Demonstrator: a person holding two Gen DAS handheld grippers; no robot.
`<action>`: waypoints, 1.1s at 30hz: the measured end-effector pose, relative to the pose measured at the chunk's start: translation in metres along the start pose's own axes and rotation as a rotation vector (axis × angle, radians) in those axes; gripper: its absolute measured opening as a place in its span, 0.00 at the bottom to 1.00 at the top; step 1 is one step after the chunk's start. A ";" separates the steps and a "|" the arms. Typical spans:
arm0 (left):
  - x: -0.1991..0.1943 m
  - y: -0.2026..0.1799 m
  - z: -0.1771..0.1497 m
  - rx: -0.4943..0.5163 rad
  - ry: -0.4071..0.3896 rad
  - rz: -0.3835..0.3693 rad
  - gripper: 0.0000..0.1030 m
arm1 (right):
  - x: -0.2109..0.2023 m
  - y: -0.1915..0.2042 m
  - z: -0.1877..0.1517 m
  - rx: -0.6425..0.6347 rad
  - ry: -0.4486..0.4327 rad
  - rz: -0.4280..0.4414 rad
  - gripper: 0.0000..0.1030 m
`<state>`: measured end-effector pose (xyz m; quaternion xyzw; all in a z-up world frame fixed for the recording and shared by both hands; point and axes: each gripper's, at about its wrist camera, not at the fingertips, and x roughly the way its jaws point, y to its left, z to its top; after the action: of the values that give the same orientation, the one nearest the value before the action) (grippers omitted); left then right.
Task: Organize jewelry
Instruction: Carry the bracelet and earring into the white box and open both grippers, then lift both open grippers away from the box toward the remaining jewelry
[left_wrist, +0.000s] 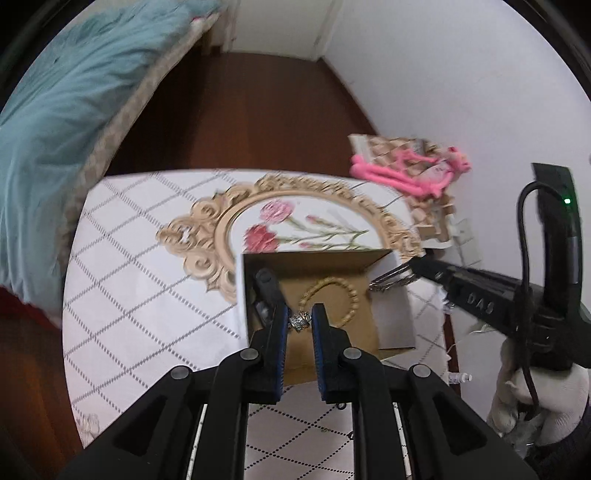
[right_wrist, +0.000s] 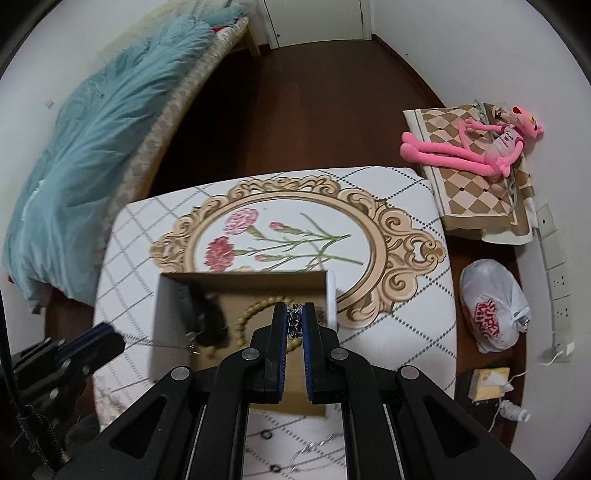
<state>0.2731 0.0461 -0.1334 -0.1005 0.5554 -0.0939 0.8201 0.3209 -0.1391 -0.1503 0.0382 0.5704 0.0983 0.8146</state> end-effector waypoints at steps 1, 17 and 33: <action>0.004 0.002 0.001 -0.013 0.020 0.013 0.11 | 0.004 -0.001 0.003 -0.002 -0.001 -0.011 0.08; 0.002 0.013 -0.004 -0.029 -0.029 0.229 1.00 | 0.009 -0.012 -0.008 -0.002 0.071 -0.029 0.58; 0.007 0.004 -0.048 -0.035 -0.050 0.323 1.00 | -0.006 0.003 -0.072 -0.056 0.003 -0.177 0.97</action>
<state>0.2314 0.0455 -0.1582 -0.0263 0.5454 0.0516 0.8362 0.2506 -0.1407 -0.1692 -0.0354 0.5699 0.0420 0.8199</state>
